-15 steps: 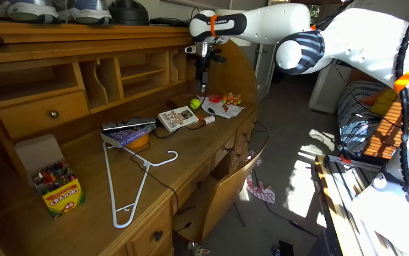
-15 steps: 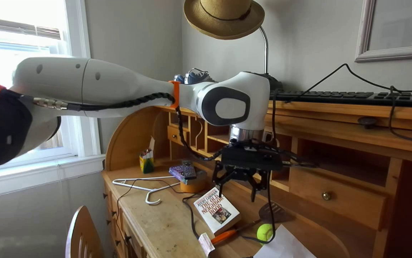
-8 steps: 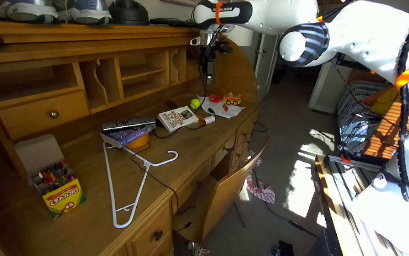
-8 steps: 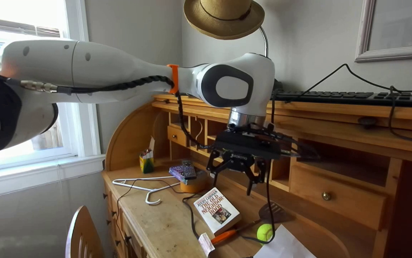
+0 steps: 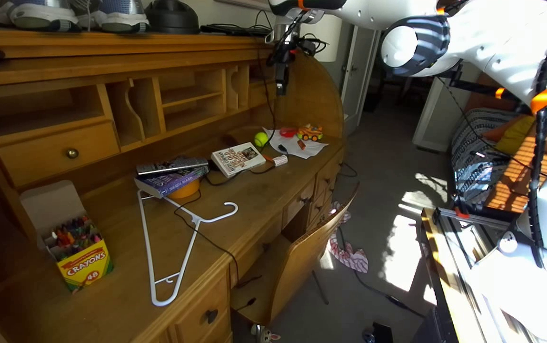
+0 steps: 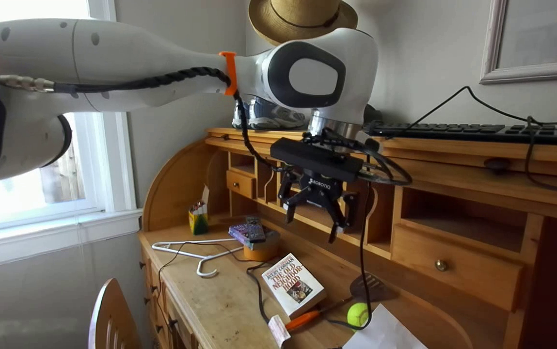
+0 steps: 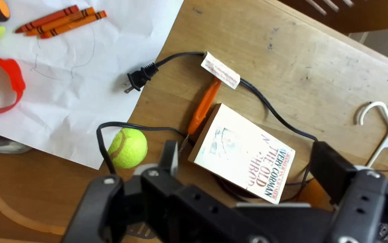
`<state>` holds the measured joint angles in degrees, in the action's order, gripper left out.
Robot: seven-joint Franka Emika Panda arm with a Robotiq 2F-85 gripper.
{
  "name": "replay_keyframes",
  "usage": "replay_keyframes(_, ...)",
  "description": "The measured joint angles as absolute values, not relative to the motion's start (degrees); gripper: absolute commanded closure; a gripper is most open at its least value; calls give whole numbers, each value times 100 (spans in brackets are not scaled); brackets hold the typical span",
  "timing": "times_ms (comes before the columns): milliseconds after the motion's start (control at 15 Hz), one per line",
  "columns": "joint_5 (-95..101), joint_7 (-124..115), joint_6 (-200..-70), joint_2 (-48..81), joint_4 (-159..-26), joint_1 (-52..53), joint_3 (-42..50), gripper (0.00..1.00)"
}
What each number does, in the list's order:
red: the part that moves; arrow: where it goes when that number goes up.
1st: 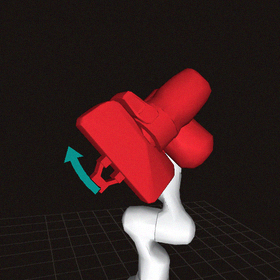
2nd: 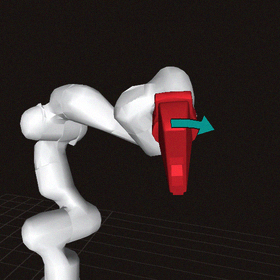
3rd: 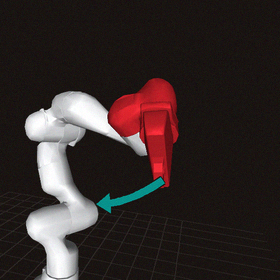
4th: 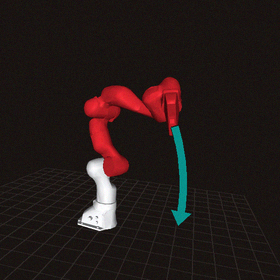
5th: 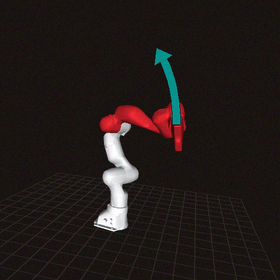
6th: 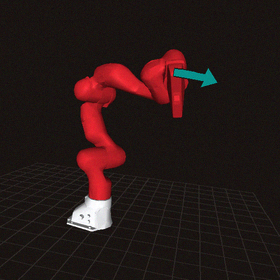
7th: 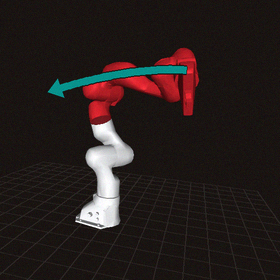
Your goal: Use the spatula to place the white book on the desktop.
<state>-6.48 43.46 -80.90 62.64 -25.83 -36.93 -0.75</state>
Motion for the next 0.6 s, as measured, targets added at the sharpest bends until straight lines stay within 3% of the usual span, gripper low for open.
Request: replay_keyframes(600, -677, 3705, -8057, 6108, -2595, -3710, -79, 0)
